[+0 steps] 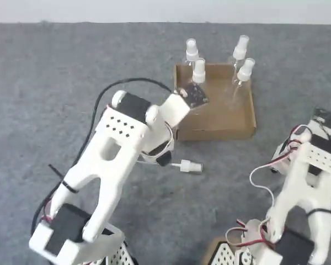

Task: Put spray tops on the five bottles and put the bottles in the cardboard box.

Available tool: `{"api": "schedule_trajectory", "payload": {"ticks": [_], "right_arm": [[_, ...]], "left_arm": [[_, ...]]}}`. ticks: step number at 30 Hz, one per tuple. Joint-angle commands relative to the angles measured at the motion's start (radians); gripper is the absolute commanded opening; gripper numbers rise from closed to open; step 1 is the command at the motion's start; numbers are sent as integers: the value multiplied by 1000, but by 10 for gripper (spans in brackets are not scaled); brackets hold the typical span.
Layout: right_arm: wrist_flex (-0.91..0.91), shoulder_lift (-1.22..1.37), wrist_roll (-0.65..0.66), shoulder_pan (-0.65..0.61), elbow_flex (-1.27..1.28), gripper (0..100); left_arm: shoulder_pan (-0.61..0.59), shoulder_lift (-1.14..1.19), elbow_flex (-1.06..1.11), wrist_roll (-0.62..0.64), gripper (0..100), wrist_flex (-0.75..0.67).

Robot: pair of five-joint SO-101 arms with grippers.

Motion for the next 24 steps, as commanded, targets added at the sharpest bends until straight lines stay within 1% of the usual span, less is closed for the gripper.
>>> {"api": "schedule_trajectory", "payload": {"ticks": [1,3,6,9,11,15,18,24], "right_arm": [[-44,25,-14,58,-6,268],[-90,33,-14,84,20,263],[-168,31,-14,90,83,263],[-196,31,-14,90,104,263],[-200,33,-14,90,109,263],[-205,33,-14,97,127,263],[-216,33,-14,99,137,263],[-234,33,-12,101,152,263]], "left_arm": [[11,-63,79,-31,205,-130],[48,-57,125,-32,205,-195],[140,-55,205,-34,204,-272],[230,-54,262,-32,203,-313],[270,-54,282,-31,203,-334],[307,-52,294,-32,203,-384],[311,-31,295,-32,203,-434],[307,178,288,-31,202,-551]]}}
